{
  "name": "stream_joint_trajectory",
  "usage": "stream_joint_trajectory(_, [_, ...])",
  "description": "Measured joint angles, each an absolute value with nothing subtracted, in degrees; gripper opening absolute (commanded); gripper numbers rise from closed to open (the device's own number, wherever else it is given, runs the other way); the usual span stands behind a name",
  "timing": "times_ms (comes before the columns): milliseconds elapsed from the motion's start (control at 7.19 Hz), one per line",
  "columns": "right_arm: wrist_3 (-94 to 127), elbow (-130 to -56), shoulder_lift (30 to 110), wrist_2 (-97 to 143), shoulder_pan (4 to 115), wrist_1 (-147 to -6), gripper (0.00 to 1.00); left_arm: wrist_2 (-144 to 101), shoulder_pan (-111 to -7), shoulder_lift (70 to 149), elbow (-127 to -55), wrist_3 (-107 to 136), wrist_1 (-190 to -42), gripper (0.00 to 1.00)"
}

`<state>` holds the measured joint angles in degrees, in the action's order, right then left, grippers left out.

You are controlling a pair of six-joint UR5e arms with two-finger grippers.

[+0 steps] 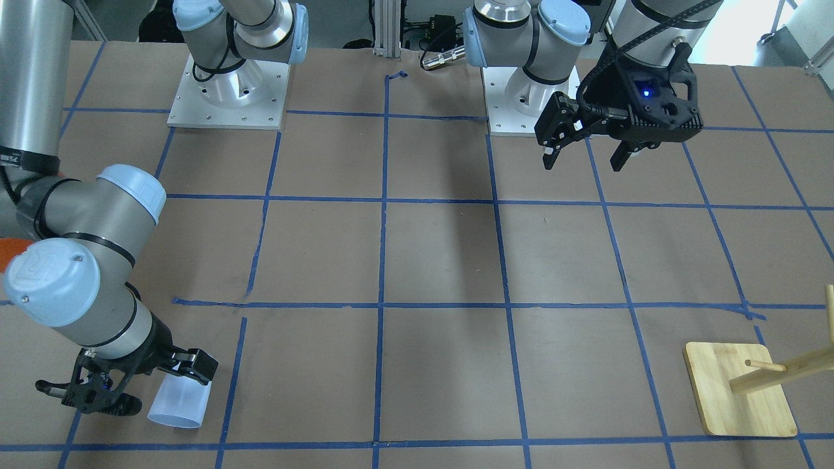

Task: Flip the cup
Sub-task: 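Grasp the white cup with the right gripper and lift it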

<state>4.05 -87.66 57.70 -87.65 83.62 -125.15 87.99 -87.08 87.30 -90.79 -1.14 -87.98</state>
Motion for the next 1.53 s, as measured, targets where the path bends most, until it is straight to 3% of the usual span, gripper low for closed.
stream_joint_trajectory(417, [3.28,-86.05,53.01,-87.92,83.91,-129.52,1.0,88.02,-86.91,87.36,-90.67,-1.58,-87.9,1.0])
stream_joint_trajectory(696, [1.27,-85.11,51.61,-87.93,83.92,-131.0,0.17,88.06,-86.93,87.36,-90.69,-1.62,-87.84,1.0])
stream_joint_trajectory(835, [-0.43,-84.44,51.4,-88.16,83.91,-131.71,0.0,88.07,-86.92,87.36,-90.69,-1.62,-87.82,1.0])
stream_joint_trajectory(1530, [-2.14,-81.42,52.26,-88.99,91.25,-131.26,0.0,88.21,-86.88,87.31,-90.59,-1.88,-87.69,1.0])
